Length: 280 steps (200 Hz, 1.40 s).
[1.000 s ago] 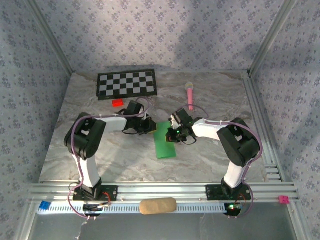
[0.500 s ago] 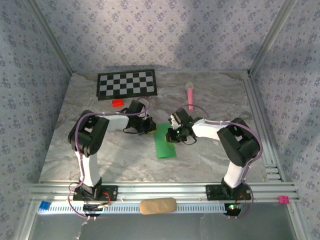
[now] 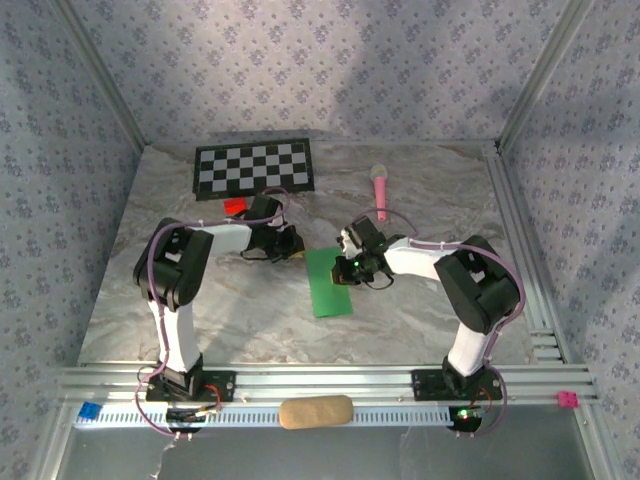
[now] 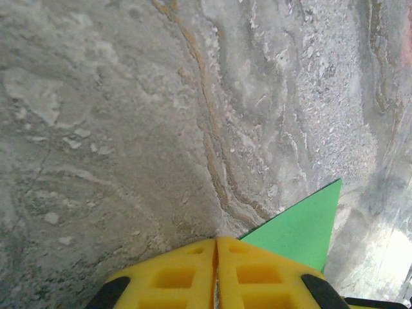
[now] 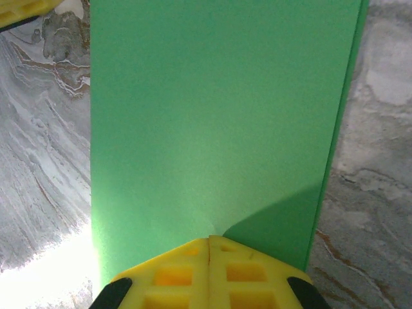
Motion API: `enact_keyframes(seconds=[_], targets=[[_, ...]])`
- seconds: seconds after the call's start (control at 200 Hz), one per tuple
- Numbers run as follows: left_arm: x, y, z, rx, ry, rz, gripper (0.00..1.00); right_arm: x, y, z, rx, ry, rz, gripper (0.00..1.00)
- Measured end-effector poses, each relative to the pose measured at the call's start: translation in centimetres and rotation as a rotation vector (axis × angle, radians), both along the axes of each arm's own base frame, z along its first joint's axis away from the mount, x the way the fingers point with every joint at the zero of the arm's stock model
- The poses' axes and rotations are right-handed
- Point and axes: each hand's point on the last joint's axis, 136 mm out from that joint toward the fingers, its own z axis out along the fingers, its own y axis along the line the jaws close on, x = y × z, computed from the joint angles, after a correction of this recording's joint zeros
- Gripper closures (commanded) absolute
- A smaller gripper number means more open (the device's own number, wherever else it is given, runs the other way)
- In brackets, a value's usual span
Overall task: Fold a paper plane with a square sheet of paper (pick it up from the middle)
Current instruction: First fold the square sheet of paper in half at the center of the table.
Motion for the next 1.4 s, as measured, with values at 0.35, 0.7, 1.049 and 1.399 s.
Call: enact_keyframes(seconds=[0.35, 0.7, 1.049, 1.399], targets=[[0.5, 0.1, 1.4, 0.005, -0.037, 0.023, 0.86, 0.0, -0.1, 0.0, 0.003, -0.003, 0.015, 1.00], [-3.1, -4.3, 5.5, -0.068, -0.148, -0.158, 0.87, -0.3, -0.4, 0.0, -0.009, -0.004, 0.058, 1.00], [-4.8, -3.7, 0.7, -0.017, -0.051, -0.174, 0.88, -0.4, -0.5, 0.0, -0.009, -0.001, 0.061, 1.00], [-4.4, -3.0, 0.0, -0.040, -0.056, -0.133, 0.88, -0.4, -0.5, 0.0, -0.011, 0.001, 0.061, 1.00]])
